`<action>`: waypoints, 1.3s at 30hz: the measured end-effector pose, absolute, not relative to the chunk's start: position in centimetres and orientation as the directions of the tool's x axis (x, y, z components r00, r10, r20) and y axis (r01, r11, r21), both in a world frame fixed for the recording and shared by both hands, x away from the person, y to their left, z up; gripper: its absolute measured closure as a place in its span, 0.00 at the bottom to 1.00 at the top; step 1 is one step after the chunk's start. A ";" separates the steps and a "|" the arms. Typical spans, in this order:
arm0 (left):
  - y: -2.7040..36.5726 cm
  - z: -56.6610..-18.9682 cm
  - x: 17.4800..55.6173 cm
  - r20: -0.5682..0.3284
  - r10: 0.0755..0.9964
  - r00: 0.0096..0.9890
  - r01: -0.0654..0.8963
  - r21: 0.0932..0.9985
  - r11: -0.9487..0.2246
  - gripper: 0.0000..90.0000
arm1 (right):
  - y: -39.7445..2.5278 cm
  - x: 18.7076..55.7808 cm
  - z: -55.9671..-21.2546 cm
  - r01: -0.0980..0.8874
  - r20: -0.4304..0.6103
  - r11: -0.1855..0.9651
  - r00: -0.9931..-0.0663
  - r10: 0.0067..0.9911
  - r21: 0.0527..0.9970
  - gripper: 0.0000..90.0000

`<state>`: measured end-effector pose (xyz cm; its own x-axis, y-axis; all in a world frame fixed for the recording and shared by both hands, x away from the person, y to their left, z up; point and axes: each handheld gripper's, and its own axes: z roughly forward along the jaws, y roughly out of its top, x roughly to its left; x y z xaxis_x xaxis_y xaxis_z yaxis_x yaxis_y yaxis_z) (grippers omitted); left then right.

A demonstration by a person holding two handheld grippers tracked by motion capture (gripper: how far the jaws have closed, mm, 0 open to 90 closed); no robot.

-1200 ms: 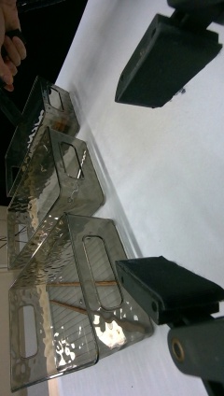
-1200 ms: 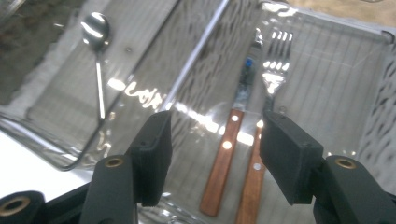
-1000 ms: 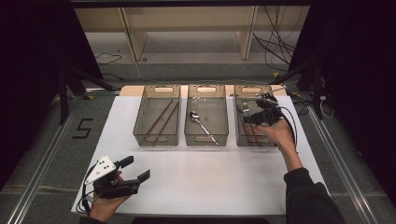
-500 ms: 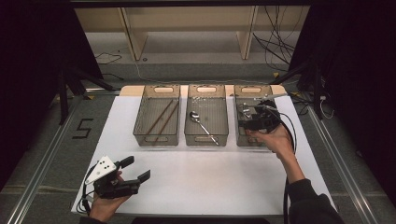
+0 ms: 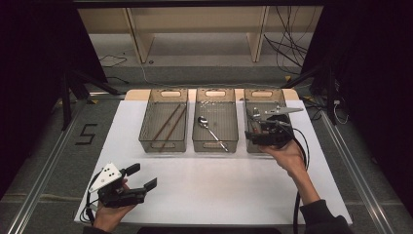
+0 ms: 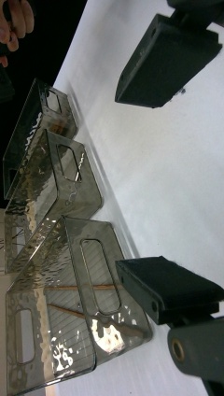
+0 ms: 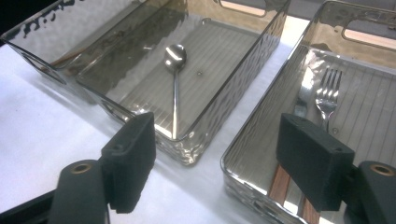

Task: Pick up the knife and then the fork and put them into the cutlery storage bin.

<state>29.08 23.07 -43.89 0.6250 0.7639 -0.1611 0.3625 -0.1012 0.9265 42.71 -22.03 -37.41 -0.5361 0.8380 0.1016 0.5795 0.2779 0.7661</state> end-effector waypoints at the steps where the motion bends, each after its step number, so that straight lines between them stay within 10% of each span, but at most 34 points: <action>1: 23.1 -43.9 29.1 -0.162 0.765 0.624 0.362 0.927 -0.100 0.18 | -22.1 42.5 -37.5 0.576 0.105 0.274 -0.539 0.836 0.770 0.31; 39: 22.9 -43.9 29.0 -0.178 0.757 0.629 0.370 0.924 -0.091 0.18 | -23.3 32.3 -42.7 0.442 0.156 0.172 -0.613 0.774 0.881 0.25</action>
<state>28.99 22.90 -43.92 0.6289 0.7569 -0.1777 0.3703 -0.0907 0.9245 32.30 -23.35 -42.74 -0.6134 0.7742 0.1564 0.4416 0.1719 0.8806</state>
